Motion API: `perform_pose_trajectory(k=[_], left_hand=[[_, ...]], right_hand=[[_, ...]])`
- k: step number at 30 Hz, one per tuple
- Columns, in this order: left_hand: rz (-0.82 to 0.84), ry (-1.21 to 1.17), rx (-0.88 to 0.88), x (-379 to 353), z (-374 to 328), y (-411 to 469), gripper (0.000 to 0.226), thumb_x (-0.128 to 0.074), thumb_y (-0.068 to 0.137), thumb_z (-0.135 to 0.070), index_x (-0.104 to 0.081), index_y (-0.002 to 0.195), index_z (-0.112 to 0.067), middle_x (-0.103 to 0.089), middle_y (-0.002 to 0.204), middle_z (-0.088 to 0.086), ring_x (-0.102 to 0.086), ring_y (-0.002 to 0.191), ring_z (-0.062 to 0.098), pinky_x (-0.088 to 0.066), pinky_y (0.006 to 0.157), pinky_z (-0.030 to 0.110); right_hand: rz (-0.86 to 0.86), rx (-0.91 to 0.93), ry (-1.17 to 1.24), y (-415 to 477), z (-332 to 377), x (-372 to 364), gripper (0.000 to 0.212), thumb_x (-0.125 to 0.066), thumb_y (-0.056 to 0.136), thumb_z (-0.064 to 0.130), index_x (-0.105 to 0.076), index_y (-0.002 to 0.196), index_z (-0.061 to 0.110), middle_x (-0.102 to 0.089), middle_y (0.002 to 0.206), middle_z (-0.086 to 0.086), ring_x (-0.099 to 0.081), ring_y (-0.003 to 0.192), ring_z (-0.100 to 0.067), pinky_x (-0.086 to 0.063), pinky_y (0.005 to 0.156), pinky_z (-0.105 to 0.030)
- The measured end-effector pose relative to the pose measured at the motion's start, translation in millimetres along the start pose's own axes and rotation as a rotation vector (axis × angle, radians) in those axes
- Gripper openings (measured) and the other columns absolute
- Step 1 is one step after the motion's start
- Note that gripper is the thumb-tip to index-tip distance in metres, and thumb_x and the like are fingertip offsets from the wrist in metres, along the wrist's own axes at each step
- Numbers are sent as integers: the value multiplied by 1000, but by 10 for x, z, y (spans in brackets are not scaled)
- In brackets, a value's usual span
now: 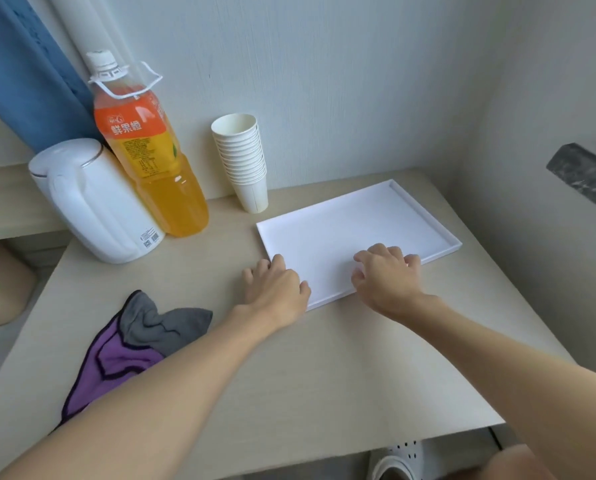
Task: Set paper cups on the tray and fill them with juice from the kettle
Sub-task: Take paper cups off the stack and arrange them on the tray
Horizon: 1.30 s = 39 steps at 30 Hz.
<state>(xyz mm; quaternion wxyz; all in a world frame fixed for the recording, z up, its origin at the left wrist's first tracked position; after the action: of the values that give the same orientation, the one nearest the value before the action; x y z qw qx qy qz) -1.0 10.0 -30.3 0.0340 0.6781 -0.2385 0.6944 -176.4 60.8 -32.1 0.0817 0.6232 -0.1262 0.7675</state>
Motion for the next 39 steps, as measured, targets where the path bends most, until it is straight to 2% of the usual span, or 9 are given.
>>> perform_pose_trajectory(k=[4, 7, 11, 18, 23, 27, 31, 34, 39], left_hand=[[-38, -6, 15, -104, 165, -251, 33, -38, 108, -39, -57, 91, -18, -49, 129, 5, -44, 125, 28, -35, 105, 42], [-111, -132, 49, -242, 354, -427, 27, -50, 104, -35, -56, 122, -16, -43, 144, 6, -42, 134, 30, -36, 109, 41], [-121, -236, 109, -306, 531, -653, 56, -48, 104, -16, -31, 157, -13, -22, 165, 10, -33, 146, 33, -28, 116, 38], [-197, -356, 135, -316, 647, -838, 56, -47, 98, -1, -38, 153, -2, -33, 161, 10, -36, 145, 30, -27, 118, 32], [-156, -359, 133, -263, 688, -863, 41, -48, 97, -1, -51, 137, -2, -44, 148, 9, -48, 129, 30, -35, 106, 31], [-200, -502, 131, -141, 788, -819, 47, -51, 100, -9, -51, 147, -7, -45, 151, 8, -49, 134, 29, -37, 110, 35], [-331, -778, 173, 48, 958, -640, 48, -53, 100, -8, -52, 148, -15, -46, 154, 4, -46, 142, 25, -37, 115, 38], [-376, -922, 195, 159, 1080, -491, 46, -50, 102, -7, -55, 146, -18, -52, 152, 1, -47, 141, 19, -36, 107, 26], [-447, -1114, 187, 287, 1206, -327, 47, -48, 102, -4, -56, 145, -20, -55, 150, -5, -45, 129, 1, -31, 99, 17]], right_hand=[[63, 51, -99, -253, 83, -58, 31, -36, 96, 37, -60, 109, 23, -50, 122, 0, -46, 108, -27, -30, 92, -43], [15, 116, -146, -428, 246, -89, 38, -34, 97, 45, -61, 117, 25, -52, 119, 1, -47, 104, -27, -31, 86, -41], [33, 132, -116, -530, 352, -162, 40, -36, 97, 45, -52, 131, 29, -41, 141, 0, -36, 128, -29, -27, 102, -46], [125, 136, -181, -562, 476, -216, 42, -42, 95, 40, -44, 134, 25, -35, 144, -3, -32, 131, -33, -35, 96, -45], [175, 132, -238, -525, 524, -149, 43, -44, 94, 42, -42, 132, 23, -35, 137, -3, -37, 123, -32, -39, 89, -45], [184, 100, -366, -344, 649, -23, 43, -42, 95, 49, -46, 129, 23, -42, 128, -5, -41, 115, -32, -35, 93, -49], [78, 45, -51, 151, 976, 168, 54, -51, 94, 51, -43, 136, 19, -45, 135, -8, -41, 126, -33, -35, 98, -49], [18, 6, 343, 610, 1263, 247, 67, -64, 88, 47, -39, 139, 13, -46, 137, -9, -44, 126, -30, -41, 103, -45], [-74, -81, 718, 1280, 1548, 252, 92, -78, 78, 45, -25, 145, 10, -38, 141, -8, -43, 127, -27, -41, 89, -34]])
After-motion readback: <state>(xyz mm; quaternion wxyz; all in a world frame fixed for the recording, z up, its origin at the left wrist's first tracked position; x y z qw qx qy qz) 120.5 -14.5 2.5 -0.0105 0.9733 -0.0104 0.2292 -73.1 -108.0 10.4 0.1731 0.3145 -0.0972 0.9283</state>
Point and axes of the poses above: each hand's wrist, its own y-axis towards the middle knuckle, its own x-axis out of the back of the hand, z = x × y, the point moved 3 cm from there along y, towards the middle knuckle
